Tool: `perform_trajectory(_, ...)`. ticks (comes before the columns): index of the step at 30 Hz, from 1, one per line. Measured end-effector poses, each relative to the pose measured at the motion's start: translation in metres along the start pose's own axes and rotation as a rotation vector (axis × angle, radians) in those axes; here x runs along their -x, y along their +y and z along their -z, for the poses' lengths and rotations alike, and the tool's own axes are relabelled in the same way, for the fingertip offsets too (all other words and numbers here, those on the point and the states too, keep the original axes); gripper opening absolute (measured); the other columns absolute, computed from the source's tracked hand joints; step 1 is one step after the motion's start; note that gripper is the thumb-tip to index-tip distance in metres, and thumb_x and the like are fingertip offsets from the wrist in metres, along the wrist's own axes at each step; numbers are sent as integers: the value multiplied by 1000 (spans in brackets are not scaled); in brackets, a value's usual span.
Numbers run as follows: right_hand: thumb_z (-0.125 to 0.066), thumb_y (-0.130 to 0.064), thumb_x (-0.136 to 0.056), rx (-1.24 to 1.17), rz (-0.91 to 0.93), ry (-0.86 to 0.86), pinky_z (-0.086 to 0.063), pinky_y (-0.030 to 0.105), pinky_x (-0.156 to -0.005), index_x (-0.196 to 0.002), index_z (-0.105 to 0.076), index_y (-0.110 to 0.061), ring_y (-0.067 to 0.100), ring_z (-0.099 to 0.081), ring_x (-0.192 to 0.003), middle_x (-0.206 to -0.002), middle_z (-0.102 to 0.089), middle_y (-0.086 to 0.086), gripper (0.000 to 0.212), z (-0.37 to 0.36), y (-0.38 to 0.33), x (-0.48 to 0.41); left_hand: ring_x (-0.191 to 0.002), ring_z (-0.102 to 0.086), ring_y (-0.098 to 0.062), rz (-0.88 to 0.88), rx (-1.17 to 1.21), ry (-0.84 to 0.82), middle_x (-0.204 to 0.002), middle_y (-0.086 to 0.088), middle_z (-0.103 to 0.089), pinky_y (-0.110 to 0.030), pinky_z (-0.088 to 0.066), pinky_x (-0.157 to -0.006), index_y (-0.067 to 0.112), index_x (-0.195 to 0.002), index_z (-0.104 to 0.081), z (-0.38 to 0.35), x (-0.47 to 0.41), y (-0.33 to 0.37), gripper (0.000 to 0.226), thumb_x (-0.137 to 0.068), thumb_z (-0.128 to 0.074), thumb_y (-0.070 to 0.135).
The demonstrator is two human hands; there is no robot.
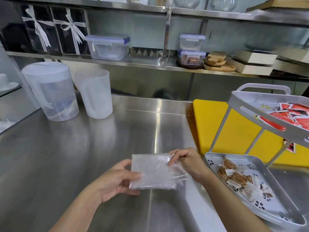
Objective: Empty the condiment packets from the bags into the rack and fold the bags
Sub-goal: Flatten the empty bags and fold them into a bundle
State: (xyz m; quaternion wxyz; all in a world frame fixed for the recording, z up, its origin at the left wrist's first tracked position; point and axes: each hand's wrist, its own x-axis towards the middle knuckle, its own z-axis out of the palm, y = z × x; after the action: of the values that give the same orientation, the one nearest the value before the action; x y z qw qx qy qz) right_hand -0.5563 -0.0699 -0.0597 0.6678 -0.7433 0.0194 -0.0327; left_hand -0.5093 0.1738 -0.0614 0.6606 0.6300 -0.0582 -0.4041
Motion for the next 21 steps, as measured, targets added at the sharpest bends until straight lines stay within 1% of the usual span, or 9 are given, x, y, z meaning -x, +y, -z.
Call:
perform_trajectory(2,-38,25,-71,5,-26,48,-54,25,-73,-66,-77,-15,17,-66,-86,-84,-73,4,56,-1,3,-1,-76,-70,-26,-26,-27,129,-87,-12,-72,-36,-59,-59,-2,-111,-55,-4,-2,-1,48,-67,-74,-1)
perform_trajectory(5,-52,-18,-85,-319,-151,18,-57,33,-67,-99,-71,-24,23,-69,-86,-93,-75,1,24,-2,7,4,-69,-71,-23,-112,9,276,-78,-7,-73,-32,-58,-54,-2,-103,-55,-3,-8,0,34,-73,-67,-9)
perform_trajectory(7,-47,-46,-86,-436,-249,-67,-55,47,-83,-115,-63,-25,28,-67,-99,-107,-72,7,39,-2,11,12,-69,-70,-23,-154,-6,323,-85,-12,-72,-31,-59,-55,1,-102,-53,-6,-9,2,33,-73,-65,-10)
perform_trajectory(8,-49,-49,-85,-417,-276,-100,-52,51,-89,-119,-60,-24,30,-64,-105,-112,-69,8,44,-3,15,16,-69,-70,-21,-168,-35,331,-88,-14,-72,-30,-58,-54,4,-101,-53,-9,-10,1,34,-73,-65,-10)
perform_trajectory(10,-69,-32,-79,-364,-290,-31,-55,47,-86,-126,-53,-18,29,-64,-106,-118,-66,11,51,-7,23,23,-69,-69,-19,-189,-83,333,-91,-13,-72,-28,-55,-56,9,-99,-52,-18,-14,-4,35,-73,-66,-8)
perform_trajectory(12,-75,-8,-71,-307,-270,118,-57,36,-73,-123,-52,-15,27,-68,-99,-113,-69,12,57,-6,33,33,-73,-67,-20,-196,-99,329,-88,-9,-73,-27,-51,-62,16,-96,-51,-28,-22,-11,34,-74,-66,-5)
perform_trajectory(16,-72,5,-73,-222,-305,432,-51,20,-52,-111,-51,-19,10,-69,-64,-75,-72,1,50,2,55,69,-75,-65,-24,-129,-133,256,-81,-6,-71,-40,-54,-73,16,-90,-52,-56,-38,-31,22,-78,-63,0)
perform_trajectory(19,-74,0,-73,-200,-362,588,-53,30,-65,-127,-43,-10,22,-65,-77,-93,-63,23,63,16,68,103,-79,-64,-25,-83,-198,189,-87,-10,-69,-46,-52,-82,14,-91,-53,-87,-44,-46,19,-79,-58,0)
perform_trajectory(21,-74,-2,-73,-226,-367,674,-50,37,-72,-129,-40,-10,29,-62,-87,-110,-59,29,66,31,71,124,-73,-63,-20,-78,-242,142,-84,-10,-67,-41,-54,-72,13,-91,-51,-109,-48,-54,19,-79,-55,-1)
